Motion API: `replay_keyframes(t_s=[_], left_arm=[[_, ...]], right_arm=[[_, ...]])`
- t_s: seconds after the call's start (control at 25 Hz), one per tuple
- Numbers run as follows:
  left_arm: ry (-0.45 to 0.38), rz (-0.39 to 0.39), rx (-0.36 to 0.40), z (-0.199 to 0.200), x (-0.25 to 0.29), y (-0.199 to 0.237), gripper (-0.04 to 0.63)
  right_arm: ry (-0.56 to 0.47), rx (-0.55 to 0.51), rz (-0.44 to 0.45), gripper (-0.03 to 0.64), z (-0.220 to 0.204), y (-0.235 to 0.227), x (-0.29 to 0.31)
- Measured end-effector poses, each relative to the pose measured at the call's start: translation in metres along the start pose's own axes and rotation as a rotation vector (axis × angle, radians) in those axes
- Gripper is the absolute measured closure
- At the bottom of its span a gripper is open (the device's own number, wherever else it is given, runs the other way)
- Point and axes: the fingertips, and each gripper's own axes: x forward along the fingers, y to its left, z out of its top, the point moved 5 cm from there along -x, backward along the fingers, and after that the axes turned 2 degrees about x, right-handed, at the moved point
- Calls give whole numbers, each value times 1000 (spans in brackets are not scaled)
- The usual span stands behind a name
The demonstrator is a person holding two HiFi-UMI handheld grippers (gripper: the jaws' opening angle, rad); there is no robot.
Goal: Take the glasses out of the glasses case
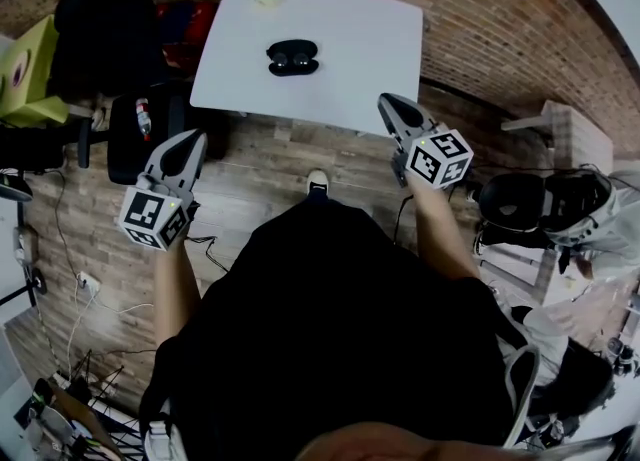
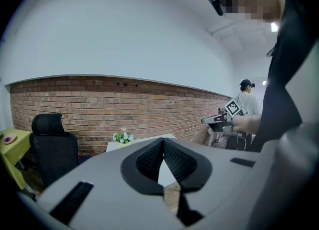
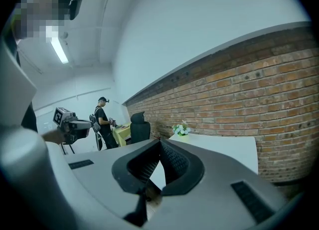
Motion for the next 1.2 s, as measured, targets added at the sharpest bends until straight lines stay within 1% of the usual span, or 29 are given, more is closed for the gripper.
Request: replay_keyframes(t_s=[0.24, 0.48, 0.92, 1.2], left_arm=[[18, 21, 13, 9, 24, -2, 586], [25, 54, -6, 21, 37, 3, 586], [25, 101, -3, 36, 75, 0, 586], [31, 121, 3, 37, 90, 1, 586]], right_arm=[[4, 17, 25, 600, 5, -31, 10], [8, 16, 58, 600, 19, -52, 27], [23, 11, 120, 600, 35, -93, 50], [34, 12, 145, 600, 41, -105, 59]])
